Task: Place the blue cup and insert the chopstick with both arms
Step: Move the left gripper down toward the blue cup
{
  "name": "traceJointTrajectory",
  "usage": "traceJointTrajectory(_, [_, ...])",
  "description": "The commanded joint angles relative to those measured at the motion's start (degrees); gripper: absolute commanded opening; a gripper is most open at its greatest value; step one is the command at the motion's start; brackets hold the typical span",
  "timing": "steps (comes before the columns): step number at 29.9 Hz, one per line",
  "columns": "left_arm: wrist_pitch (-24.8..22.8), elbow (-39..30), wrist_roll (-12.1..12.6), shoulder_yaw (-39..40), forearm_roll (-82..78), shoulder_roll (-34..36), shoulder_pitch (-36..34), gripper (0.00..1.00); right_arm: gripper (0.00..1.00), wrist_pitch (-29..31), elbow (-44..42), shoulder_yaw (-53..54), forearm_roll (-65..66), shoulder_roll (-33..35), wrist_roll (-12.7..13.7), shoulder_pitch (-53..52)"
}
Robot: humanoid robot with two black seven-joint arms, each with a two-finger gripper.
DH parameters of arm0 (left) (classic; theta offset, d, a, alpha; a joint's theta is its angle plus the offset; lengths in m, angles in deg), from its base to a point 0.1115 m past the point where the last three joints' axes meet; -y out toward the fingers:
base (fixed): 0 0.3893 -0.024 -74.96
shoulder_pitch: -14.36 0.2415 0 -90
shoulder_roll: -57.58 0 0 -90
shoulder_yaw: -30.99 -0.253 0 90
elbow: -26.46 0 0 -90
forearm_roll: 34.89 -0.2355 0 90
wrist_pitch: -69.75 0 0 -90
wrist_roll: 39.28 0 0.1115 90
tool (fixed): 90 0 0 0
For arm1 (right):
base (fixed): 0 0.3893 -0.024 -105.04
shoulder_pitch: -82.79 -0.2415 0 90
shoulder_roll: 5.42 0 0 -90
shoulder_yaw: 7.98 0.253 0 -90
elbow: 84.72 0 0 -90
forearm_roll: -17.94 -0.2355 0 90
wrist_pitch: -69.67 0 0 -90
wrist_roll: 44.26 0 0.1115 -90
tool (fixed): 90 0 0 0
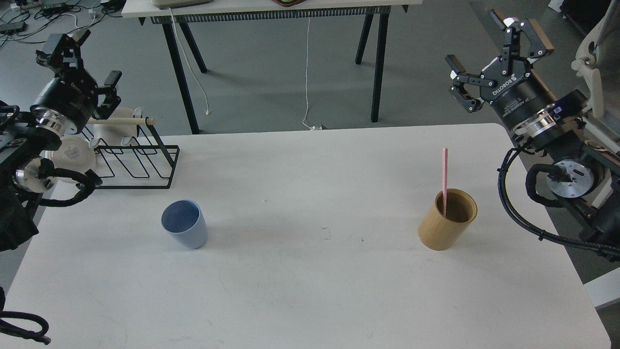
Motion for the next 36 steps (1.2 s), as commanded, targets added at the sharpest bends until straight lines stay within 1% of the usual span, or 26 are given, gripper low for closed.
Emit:
traceJointTrajectory(1, [-0.01, -0.42, 0.0, 0.08, -0.07, 0.09, 0.72, 1.0, 0.98, 0.0, 0.09, -0.08, -0.03, 0.4, 0.0, 0.09])
traceJointTrajectory(4, [-0.01, -0.42, 0.0, 0.08, -0.07, 0.44, 0.81, 1.0, 0.98, 0.0, 0.09, 0.01, -0.03, 0.49, 0.0, 0.09])
traceJointTrajectory(7, [-0.01, -0.33, 0.0, 0.0, 0.02, 2.19, 0.46, 1.0, 0.98, 0.0, 0.09, 0.09, -0.03, 0.49, 0.0, 0.0])
traceJointTrajectory(10, [-0.01, -0.42, 0.0, 2.01, 0.89, 3.6, 0.37, 1.0, 0.98, 0.0, 0.0, 0.09, 0.06, 0.58, 0.0, 0.0])
traceJointTrajectory(14, [-0.01, -0.42, 0.0, 6.93, 4.32, 2.47, 0.46, 1.0, 0.98, 0.0, 0.0, 0.27, 0.06, 0.75, 0.0, 0.0])
traceJointTrajectory(18, [-0.01, -0.68, 0.0, 8.17, 4.76, 1.49, -0.24, 1.0, 0.98, 0.0, 0.0, 0.62, 0.06, 1.19, 0.0, 0.0])
traceJointTrajectory(20, [-0.01, -2.17, 0.0, 8.0, 4.59, 2.11, -0.68, 1.0, 0.98, 0.0, 0.0, 0.71, 0.06, 1.8, 0.0, 0.09])
traceJointTrajectory(22, [-0.01, -4.62, 0.0, 7.3, 4.24, 4.21, -1.38, 1.0, 0.98, 0.0, 0.0, 0.71, -0.03, 2.68, 0.0, 0.09])
traceJointTrajectory(25, [-0.01, -8.49, 0.0, 6.68, 1.18, 9.47, -1.91, 1.0, 0.98, 0.0, 0.0, 0.88, -0.03, 4.18, 0.0, 0.09])
traceJointTrajectory(28, [-0.01, -15.95, 0.0, 5.1, -8.3, 15.54, -3.75, 1.0, 0.98, 0.0, -0.35, 1.67, -0.03, 5.93, 0.0, 0.17])
traceJointTrajectory(30, [-0.01, -22.36, 0.0, 4.66, -15.85, 19.49, -4.72, 1.0, 0.98, 0.0, -1.49, 2.29, -0.11, 6.46, 0.0, 0.26])
traceJointTrajectory(35, [-0.01, -41.51, 0.0, 4.48, -38.78, 30.39, -4.99, 1.0, 0.98, 0.0, -3.08, 2.56, -0.2, 7.87, 0.0, 0.88])
traceJointTrajectory(36, [-0.01, -44.34, 0.0, 3.96, -43.26, 32.06, -4.99, 1.0, 0.98, 0.0, -2.99, 2.56, -0.2, 8.22, 0.0, 0.88])
